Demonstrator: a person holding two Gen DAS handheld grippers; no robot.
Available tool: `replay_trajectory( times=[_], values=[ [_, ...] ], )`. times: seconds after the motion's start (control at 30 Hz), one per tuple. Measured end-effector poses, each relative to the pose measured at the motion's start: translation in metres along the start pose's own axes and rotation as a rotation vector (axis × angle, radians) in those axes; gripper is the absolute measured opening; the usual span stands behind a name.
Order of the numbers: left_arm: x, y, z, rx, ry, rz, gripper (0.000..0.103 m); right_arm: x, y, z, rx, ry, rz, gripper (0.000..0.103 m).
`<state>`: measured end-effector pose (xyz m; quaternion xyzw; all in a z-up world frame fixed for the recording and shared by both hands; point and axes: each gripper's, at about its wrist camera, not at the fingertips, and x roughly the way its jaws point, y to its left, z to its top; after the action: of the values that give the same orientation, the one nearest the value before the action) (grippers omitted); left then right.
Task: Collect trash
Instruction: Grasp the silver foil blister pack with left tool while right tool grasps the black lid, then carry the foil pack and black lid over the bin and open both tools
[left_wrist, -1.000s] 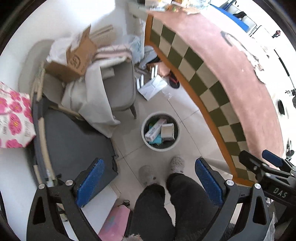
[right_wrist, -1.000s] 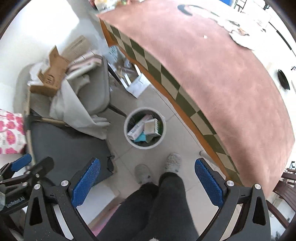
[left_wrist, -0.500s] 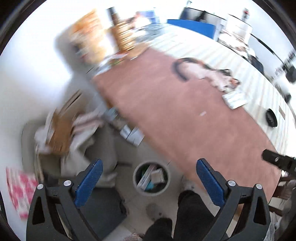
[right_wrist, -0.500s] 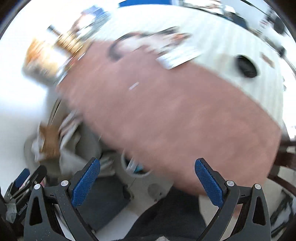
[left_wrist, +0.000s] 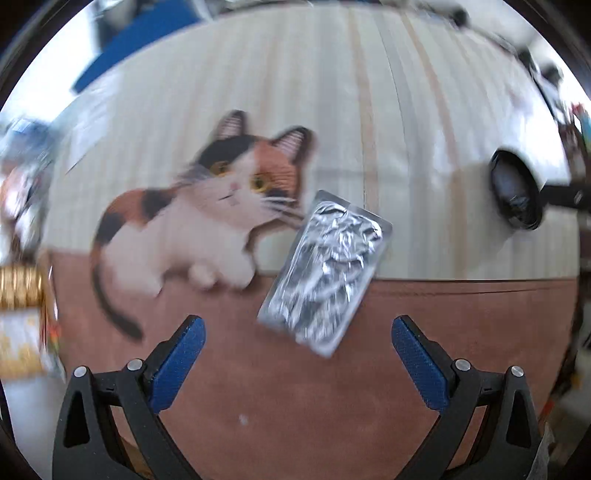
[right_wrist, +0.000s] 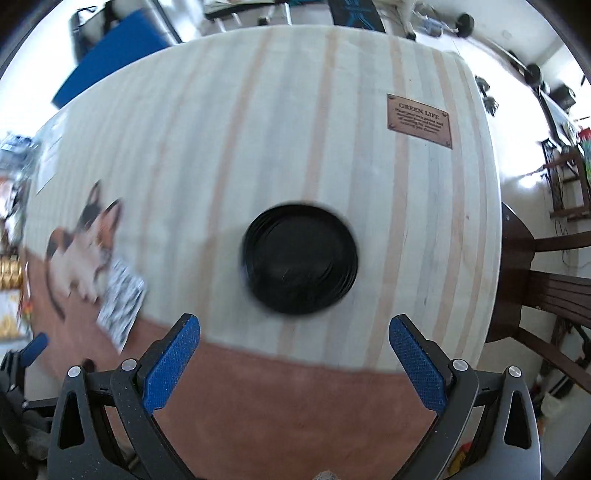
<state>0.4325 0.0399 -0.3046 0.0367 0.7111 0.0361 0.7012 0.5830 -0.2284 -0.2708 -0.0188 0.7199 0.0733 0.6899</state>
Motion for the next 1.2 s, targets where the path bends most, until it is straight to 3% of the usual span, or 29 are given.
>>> replay_trajectory(
  times=[0.2,0.27,0.47,0.53,0.67,0.77,0.97,1.2],
  values=[
    [0.041,-0.014,0.024,0.124,0.092,-0.021,0.102,0.034,-0.001,0.028,-0.005,0.052,-0.018,0.103],
    [0.045,-0.017,0.031,0.122,0.096,-0.035,0.089,0.045,0.003,0.032,-0.011,0.071,-0.009,0.103],
    [0.041,-0.012,0.029,0.043,0.077,-0.095,0.07,0.07,0.016,0.039,-0.015,0.074,-0.036,0.103],
    [0.04,-0.008,0.025,0.001,0.075,-0.101,0.068,0.074,0.016,0.04,-0.009,0.071,-0.035,0.103],
    [0.04,0.003,0.011,-0.129,0.089,-0.143,0.068,0.072,0.021,0.035,-0.005,0.035,-0.052,0.09],
    [0.037,0.014,-0.005,-0.235,0.094,-0.183,0.068,0.07,0.024,0.024,-0.002,0.047,-0.033,0.09],
    [0.042,0.005,0.006,-0.189,0.09,-0.11,0.069,0.08,0.041,0.017,-0.058,0.064,-0.088,0.093],
    [0.032,0.01,-0.018,-0.247,0.057,-0.128,0.066,0.071,0.063,-0.004,-0.069,0.034,-0.08,0.09]
  ],
)
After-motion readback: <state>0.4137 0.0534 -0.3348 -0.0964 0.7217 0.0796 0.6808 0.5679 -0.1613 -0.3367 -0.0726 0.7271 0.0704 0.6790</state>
